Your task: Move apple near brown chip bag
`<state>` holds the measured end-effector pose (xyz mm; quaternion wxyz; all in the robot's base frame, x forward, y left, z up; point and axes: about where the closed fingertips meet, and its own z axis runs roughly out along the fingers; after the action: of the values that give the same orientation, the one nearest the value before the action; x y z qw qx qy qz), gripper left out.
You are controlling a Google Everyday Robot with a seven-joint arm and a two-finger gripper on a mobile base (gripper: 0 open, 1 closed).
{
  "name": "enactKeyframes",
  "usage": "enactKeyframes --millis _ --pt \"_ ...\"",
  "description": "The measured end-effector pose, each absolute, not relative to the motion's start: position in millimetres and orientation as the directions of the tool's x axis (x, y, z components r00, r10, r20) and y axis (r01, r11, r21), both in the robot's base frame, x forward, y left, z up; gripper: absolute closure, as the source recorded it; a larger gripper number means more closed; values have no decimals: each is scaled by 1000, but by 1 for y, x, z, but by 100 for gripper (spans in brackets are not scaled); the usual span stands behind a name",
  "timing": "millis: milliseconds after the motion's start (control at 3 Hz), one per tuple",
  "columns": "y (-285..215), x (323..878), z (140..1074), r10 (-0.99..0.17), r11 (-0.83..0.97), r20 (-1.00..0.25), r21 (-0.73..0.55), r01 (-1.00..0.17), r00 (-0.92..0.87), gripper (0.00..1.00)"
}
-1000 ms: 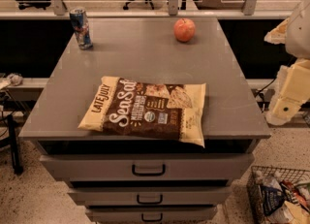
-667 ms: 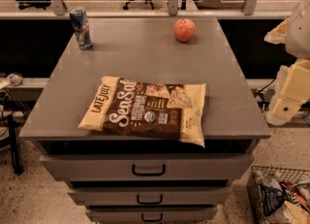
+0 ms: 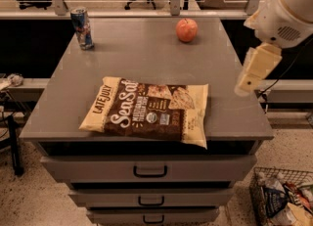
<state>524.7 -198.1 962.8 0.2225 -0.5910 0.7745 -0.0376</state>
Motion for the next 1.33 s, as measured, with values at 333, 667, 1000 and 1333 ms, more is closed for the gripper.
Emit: enactKeyframes --millis 333,667,1000,1333 --pt "-191 589 967 -906 333 -377 -362 -871 -190 0" --pt "-191 589 967 -906 333 -377 -362 -871 -190 0" --pt "-186 604 963 -882 369 -429 -370 -853 -195 0" --pt "-177 648 953 -821 453 -529 -376 -808 -214 0"
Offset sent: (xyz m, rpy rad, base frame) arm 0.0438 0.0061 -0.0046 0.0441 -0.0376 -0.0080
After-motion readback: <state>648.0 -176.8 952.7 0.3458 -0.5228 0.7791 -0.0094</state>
